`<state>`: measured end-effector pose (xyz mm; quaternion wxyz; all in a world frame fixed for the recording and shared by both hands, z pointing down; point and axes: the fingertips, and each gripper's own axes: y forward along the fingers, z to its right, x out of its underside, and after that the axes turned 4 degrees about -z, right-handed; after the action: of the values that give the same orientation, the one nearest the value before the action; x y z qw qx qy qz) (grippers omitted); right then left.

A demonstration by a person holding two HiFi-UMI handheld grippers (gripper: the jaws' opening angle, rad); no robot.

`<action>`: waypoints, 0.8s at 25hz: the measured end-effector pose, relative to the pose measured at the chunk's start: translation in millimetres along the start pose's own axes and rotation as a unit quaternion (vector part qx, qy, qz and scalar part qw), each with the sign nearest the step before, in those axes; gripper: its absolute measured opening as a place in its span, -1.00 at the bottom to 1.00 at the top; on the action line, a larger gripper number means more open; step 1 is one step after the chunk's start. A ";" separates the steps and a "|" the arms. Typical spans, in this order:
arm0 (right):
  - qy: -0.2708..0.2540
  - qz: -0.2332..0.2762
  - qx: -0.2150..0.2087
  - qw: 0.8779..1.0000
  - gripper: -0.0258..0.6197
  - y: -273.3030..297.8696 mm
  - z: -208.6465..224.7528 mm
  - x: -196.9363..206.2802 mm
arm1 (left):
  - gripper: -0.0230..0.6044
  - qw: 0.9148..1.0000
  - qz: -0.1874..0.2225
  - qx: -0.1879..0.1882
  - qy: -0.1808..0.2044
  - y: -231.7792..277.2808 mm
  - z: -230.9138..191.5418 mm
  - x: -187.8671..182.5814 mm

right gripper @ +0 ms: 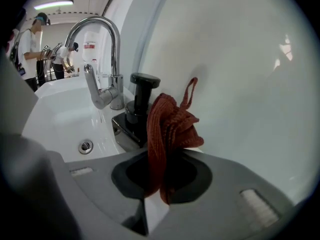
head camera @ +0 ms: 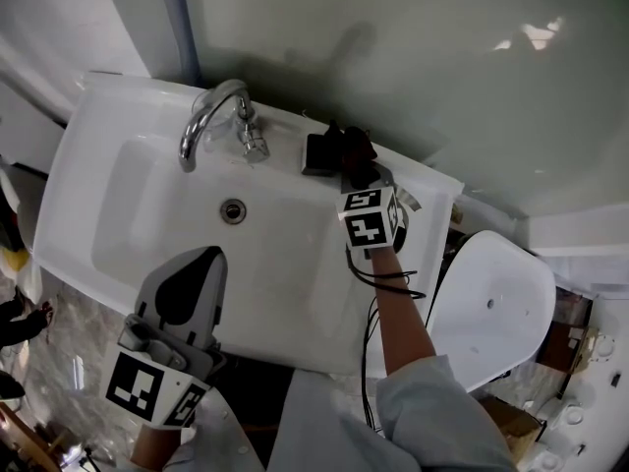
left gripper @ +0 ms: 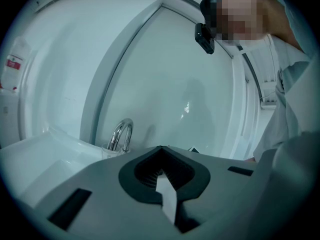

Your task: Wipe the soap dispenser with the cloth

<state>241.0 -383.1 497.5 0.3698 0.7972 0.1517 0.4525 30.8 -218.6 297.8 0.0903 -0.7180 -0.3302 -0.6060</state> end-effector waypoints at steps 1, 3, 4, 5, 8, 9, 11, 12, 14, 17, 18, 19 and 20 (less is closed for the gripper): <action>0.002 -0.002 -0.002 1.000 -0.75 0.5 -1.8 3.1 | -0.94 1.000 0.000 0.001 -0.001 -0.2 0.6 0.2; 0.009 -0.005 -0.006 1.000 -0.75 1.4 -6.3 7.8 | -0.94 1.000 -0.002 0.001 -0.001 -0.7 1.1 1.2; 0.016 -0.006 -0.009 1.000 -0.75 2.0 -8.5 9.7 | -0.94 1.000 -0.003 0.002 -0.002 -0.8 1.2 1.7; 0.024 -0.005 -0.012 1.000 -0.75 2.6 -10.5 11.3 | -0.94 1.000 -0.003 0.002 -0.002 -0.8 1.2 2.0; 0.059 -0.003 -0.021 0.998 -0.75 3.0 -16.8 15.2 | -0.94 1.000 -0.003 0.004 -0.002 -0.7 1.2 2.5; 0.072 -0.002 -0.023 0.997 -0.75 2.2 -19.2 16.4 | -0.94 1.000 -0.004 0.004 -0.003 -1.0 1.1 2.6; 0.091 0.000 -0.023 0.996 -0.75 -0.4 -22.8 18.2 | -0.94 1.000 -0.006 0.005 -0.003 -2.0 1.3 2.9; 0.098 0.001 -0.021 0.995 -0.75 -2.1 -24.0 19.0 | -0.94 1.000 -0.006 0.006 -0.003 -2.3 1.4 2.8; 0.106 0.004 -0.016 0.994 -0.75 -5.6 -26.6 20.2 | -0.94 1.000 -0.004 0.007 -0.002 -3.0 1.1 2.5; 0.110 0.010 -0.007 0.994 -0.75 -11.9 -31.1 19.4 | -0.94 1.000 -0.003 0.008 -0.003 -3.9 0.3 2.5; 0.111 0.013 -0.005 0.994 -0.75 -14.3 -32.7 18.5 | -0.94 1.000 -0.003 0.008 -0.004 -4.1 0.2 3.0; 0.113 0.016 -0.004 0.993 -0.75 -16.4 -34.3 17.4 | -0.94 1.000 -0.004 0.009 -0.003 -4.2 0.0 3.5; 0.116 0.019 -0.004 0.993 -0.75 -18.3 -35.9 16.1 | -0.94 1.000 -0.004 0.009 -0.003 -4.2 -0.1 3.9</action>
<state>221.5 -345.1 505.4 0.3442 0.7404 0.1771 0.5495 28.4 -214.0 300.3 0.0934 -0.7175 -0.3391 -0.6012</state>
